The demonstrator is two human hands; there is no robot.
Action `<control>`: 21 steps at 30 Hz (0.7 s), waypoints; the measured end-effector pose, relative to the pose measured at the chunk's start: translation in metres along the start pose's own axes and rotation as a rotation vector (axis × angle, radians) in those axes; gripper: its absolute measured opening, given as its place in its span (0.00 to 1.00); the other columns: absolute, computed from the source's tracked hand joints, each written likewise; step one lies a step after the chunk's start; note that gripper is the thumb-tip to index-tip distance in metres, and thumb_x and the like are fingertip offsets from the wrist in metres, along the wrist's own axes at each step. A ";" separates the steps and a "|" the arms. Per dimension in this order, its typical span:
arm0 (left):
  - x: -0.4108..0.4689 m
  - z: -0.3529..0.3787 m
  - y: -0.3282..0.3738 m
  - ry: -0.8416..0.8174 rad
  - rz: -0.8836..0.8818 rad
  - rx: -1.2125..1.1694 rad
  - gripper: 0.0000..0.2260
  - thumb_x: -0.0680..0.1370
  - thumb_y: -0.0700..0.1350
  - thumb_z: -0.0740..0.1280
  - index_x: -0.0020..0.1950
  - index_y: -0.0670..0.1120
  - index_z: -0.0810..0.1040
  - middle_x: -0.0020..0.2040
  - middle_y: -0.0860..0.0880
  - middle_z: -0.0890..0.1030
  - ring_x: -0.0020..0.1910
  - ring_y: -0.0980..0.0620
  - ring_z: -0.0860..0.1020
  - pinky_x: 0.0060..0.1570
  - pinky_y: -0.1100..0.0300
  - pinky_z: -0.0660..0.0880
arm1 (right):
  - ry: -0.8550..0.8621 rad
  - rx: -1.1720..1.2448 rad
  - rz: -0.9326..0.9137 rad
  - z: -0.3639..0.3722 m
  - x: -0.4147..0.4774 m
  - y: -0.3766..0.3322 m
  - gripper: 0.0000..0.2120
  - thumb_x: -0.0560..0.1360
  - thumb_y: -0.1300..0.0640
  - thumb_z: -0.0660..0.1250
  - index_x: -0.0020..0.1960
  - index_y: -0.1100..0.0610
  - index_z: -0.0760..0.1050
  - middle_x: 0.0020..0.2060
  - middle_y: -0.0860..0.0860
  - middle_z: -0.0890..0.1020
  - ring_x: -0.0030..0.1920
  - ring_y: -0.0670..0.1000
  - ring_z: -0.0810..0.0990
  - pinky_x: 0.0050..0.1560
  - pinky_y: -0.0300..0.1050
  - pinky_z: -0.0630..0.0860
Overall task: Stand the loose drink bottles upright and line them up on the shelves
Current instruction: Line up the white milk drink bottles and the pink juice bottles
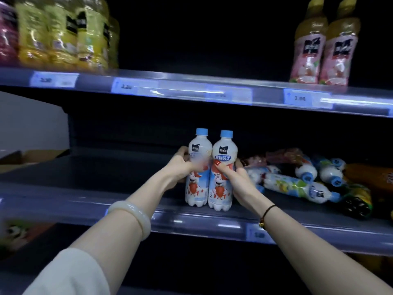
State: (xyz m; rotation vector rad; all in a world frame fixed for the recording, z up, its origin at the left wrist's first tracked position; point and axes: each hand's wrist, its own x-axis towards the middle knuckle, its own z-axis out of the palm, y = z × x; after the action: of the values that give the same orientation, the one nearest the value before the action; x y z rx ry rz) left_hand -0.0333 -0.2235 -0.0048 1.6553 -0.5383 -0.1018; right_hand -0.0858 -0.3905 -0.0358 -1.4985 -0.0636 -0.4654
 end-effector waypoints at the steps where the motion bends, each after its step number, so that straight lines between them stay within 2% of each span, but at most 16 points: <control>1: 0.001 -0.015 -0.003 0.006 0.001 0.001 0.23 0.71 0.37 0.72 0.61 0.49 0.67 0.55 0.46 0.80 0.50 0.47 0.80 0.46 0.52 0.77 | -0.009 0.007 -0.006 0.014 0.002 0.002 0.18 0.73 0.55 0.72 0.60 0.55 0.71 0.53 0.56 0.83 0.53 0.55 0.83 0.56 0.54 0.79; 4: 0.004 -0.068 -0.016 0.015 -0.005 0.013 0.23 0.71 0.38 0.72 0.61 0.51 0.68 0.54 0.46 0.80 0.51 0.47 0.80 0.52 0.47 0.77 | -0.011 0.011 -0.022 0.068 0.013 0.015 0.23 0.73 0.54 0.71 0.65 0.54 0.69 0.56 0.55 0.82 0.55 0.53 0.82 0.57 0.53 0.78; 6: 0.005 -0.100 -0.025 0.044 -0.010 0.011 0.23 0.71 0.39 0.72 0.61 0.51 0.68 0.53 0.47 0.80 0.52 0.47 0.79 0.55 0.44 0.76 | -0.011 0.019 -0.027 0.102 0.020 0.022 0.21 0.73 0.52 0.71 0.64 0.51 0.69 0.57 0.52 0.81 0.56 0.51 0.81 0.58 0.51 0.78; 8: 0.006 -0.132 -0.032 0.059 -0.018 -0.001 0.22 0.71 0.40 0.72 0.61 0.52 0.69 0.55 0.48 0.80 0.52 0.47 0.79 0.56 0.42 0.75 | -0.008 0.023 -0.019 0.135 0.026 0.031 0.23 0.72 0.47 0.71 0.64 0.50 0.69 0.58 0.51 0.80 0.57 0.51 0.80 0.58 0.51 0.77; 12: 0.005 -0.187 -0.045 0.074 -0.035 -0.028 0.24 0.71 0.43 0.74 0.62 0.55 0.69 0.57 0.52 0.79 0.55 0.46 0.78 0.57 0.37 0.72 | -0.009 0.015 -0.004 0.193 0.037 0.042 0.22 0.75 0.51 0.68 0.67 0.52 0.67 0.54 0.50 0.79 0.54 0.50 0.80 0.49 0.42 0.77; 15: 0.002 -0.220 -0.051 0.100 -0.034 -0.011 0.26 0.69 0.46 0.75 0.63 0.56 0.68 0.59 0.52 0.78 0.56 0.47 0.77 0.56 0.39 0.73 | -0.070 0.032 0.051 0.228 0.044 0.048 0.24 0.73 0.50 0.70 0.65 0.52 0.66 0.54 0.51 0.81 0.51 0.48 0.82 0.48 0.43 0.79; 19: 0.006 -0.246 -0.059 0.145 -0.012 0.000 0.24 0.72 0.45 0.73 0.62 0.55 0.67 0.59 0.51 0.78 0.54 0.48 0.77 0.49 0.47 0.74 | -0.075 -0.039 0.061 0.256 0.057 0.053 0.27 0.73 0.54 0.71 0.66 0.51 0.60 0.56 0.52 0.78 0.54 0.52 0.80 0.58 0.52 0.77; 21: 0.009 -0.256 -0.062 0.157 -0.004 0.012 0.24 0.72 0.45 0.73 0.64 0.54 0.67 0.59 0.51 0.78 0.54 0.48 0.78 0.47 0.49 0.74 | -0.100 0.006 0.068 0.266 0.063 0.054 0.27 0.74 0.56 0.71 0.66 0.51 0.60 0.54 0.51 0.79 0.54 0.52 0.80 0.57 0.52 0.78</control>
State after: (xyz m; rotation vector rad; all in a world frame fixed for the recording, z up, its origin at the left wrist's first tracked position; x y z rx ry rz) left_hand 0.0866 0.0111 -0.0192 1.6600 -0.4169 0.0290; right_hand 0.0542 -0.1495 -0.0432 -1.5131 -0.0922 -0.3346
